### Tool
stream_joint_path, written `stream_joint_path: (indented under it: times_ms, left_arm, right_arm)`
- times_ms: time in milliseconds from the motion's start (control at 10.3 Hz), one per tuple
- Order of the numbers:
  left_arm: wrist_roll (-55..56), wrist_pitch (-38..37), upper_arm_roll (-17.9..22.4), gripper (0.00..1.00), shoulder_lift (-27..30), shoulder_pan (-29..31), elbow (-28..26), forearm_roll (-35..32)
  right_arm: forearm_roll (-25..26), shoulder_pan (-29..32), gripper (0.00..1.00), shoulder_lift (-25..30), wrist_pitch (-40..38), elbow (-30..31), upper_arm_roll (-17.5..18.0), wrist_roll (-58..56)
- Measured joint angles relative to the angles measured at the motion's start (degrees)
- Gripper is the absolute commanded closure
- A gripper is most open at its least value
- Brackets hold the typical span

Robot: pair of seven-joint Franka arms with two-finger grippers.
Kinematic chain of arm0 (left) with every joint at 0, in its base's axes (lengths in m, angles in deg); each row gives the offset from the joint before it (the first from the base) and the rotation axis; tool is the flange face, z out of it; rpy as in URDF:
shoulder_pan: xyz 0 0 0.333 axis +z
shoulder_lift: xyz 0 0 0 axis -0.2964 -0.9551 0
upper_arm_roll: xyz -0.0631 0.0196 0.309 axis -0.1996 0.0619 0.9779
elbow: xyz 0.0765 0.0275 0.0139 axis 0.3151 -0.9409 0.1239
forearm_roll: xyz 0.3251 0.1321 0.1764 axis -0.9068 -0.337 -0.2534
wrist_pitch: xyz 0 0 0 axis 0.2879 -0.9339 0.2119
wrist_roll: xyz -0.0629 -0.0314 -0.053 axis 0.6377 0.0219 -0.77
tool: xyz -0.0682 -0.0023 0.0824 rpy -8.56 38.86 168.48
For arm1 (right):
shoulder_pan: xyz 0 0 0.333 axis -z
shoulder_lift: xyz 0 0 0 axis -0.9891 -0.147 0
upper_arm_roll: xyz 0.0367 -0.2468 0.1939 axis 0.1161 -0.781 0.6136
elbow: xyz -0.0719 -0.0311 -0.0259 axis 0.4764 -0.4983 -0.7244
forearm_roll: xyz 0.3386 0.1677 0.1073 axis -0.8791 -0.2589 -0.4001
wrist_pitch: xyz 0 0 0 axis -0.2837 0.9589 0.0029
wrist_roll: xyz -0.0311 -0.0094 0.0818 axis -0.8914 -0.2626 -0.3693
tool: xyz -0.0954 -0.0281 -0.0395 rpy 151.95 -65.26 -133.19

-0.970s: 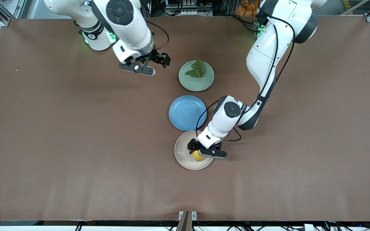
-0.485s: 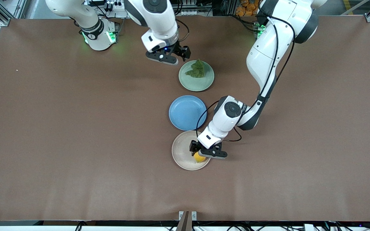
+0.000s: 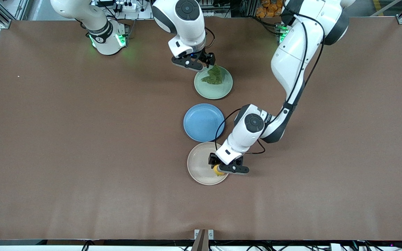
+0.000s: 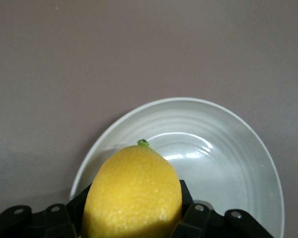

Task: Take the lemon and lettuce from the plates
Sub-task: 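Lift the lemon with the left gripper while the right gripper reaches the lettuce, then carry the lemon away from the plates while the right gripper grasps the lettuce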

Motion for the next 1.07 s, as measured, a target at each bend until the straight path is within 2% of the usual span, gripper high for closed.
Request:
stream_joint_path:
  times_ms: [388,776,1067]
  left_arm:
    - [0.0,-12.0,-0.4,0.46,5.5,3.2,0.1,0.1]
    - [-0.8,-22.5,0.1,0.46,9.5,6.8,0.1,0.1]
    - [-6.6,-31.1,0.4,0.46,11.8,11.4,0.1,0.1]
  right_arm:
    - [0.0,-3.0,0.00,-7.3,10.5,0.1,0.0,4.2]
    - [0.0,-4.7,0.00,-12.2,15.7,0.1,0.0,6.7]
    - [0.0,-6.1,0.00,-14.3,18.1,0.0,0.0,8.8]
